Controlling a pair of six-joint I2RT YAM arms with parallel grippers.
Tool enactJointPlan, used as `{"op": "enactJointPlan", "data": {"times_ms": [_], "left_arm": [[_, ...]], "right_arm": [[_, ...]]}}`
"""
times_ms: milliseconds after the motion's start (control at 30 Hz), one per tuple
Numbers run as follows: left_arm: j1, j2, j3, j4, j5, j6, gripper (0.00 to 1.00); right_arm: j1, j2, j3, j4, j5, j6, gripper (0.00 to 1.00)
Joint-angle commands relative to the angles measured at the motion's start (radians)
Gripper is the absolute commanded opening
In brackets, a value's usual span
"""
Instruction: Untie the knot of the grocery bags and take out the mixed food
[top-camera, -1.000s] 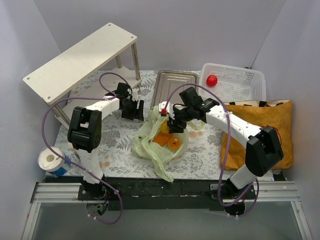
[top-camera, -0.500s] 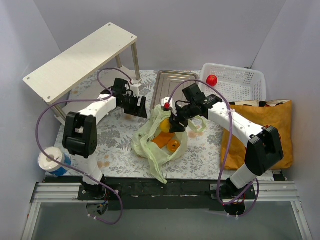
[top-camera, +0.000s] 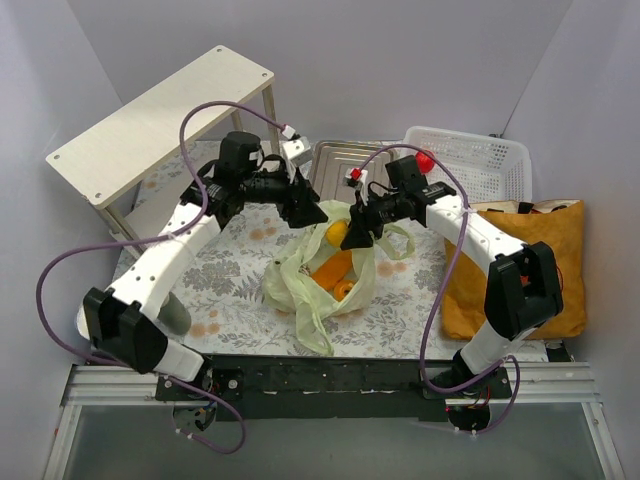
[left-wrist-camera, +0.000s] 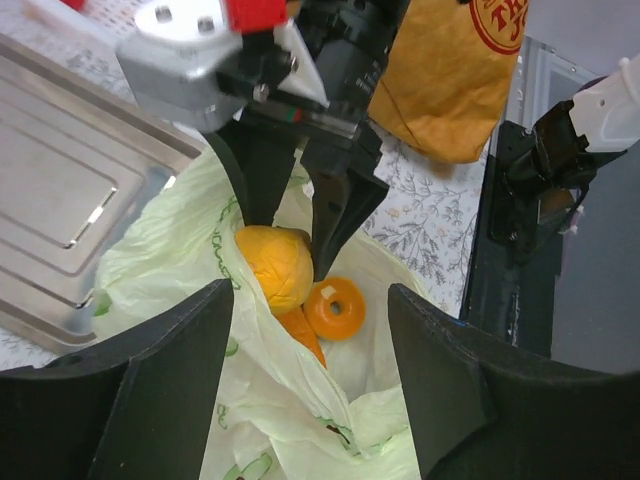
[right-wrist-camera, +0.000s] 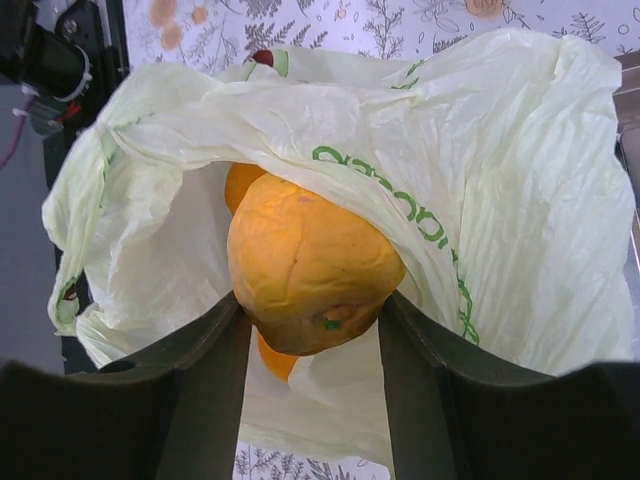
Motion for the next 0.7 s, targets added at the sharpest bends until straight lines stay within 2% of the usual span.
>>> {"op": "enactJointPlan", "data": {"times_ms": [0, 167, 400, 567, 667], "left_arm": [[0.002, 0.113, 0.062, -0.108, 0.089, 0.053, 0.61], [0.002, 0.192, 0.058, -0.060, 0.117, -0.025, 0.61], [-0.015, 0.259, 0.081, -0.046, 0.149, -0.053, 0.63], [-0.034, 0.282, 0.073, -0.039, 0.145, -0.059, 0.65], [-0.049, 0.304, 0.076, -0.035, 0.096, -0.062, 0.66]], "right_arm": [[-0.040, -0.003, 0.014, 0.105, -0.098, 0.151, 0.40], [-0.065, -0.021, 0.004, 0.125, -0.133, 0.176, 0.40], [-0.072, -0.054, -0.046, 0.179, -0.147, 0.236, 0.42], [-0.072, -0.058, -0.048, 0.217, -0.122, 0.253, 0.43], [-0.071, -0.060, -0.045, 0.228, -0.124, 0.260, 0.43]]}}
